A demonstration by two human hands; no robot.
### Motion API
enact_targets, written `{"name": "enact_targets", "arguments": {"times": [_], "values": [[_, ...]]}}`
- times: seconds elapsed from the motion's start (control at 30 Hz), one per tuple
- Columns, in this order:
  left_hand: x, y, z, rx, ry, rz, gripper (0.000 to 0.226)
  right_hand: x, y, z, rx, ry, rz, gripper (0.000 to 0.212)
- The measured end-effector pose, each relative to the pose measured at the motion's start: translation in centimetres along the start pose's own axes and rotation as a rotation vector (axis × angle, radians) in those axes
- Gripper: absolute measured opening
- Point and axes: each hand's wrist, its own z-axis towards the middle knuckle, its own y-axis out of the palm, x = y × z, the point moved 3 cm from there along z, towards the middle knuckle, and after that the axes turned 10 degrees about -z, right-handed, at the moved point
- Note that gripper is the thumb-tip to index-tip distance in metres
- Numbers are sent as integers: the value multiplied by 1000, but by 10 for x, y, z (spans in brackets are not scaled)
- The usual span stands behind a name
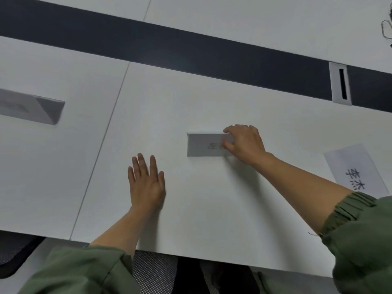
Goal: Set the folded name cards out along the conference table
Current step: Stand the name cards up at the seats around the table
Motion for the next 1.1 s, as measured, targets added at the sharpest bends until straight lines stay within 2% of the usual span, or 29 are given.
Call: {"name": "enact_targets", "arguments": {"times": [0.23, 0.73, 0.97, 1.1], "values": [[-8, 4, 2, 21, -16, -11, 63, -41, 2, 26, 38, -32, 7, 42], [-12, 7, 6, 20, -20, 19, 63, -52, 6, 40, 40, -5, -13, 50], [-12, 1, 6, -12, 4, 13, 63, -26, -13, 3, 90, 43, 2, 57], [-2, -11, 9, -142, -59, 68, 60, 7, -20, -40, 17, 124, 21, 52]]}}
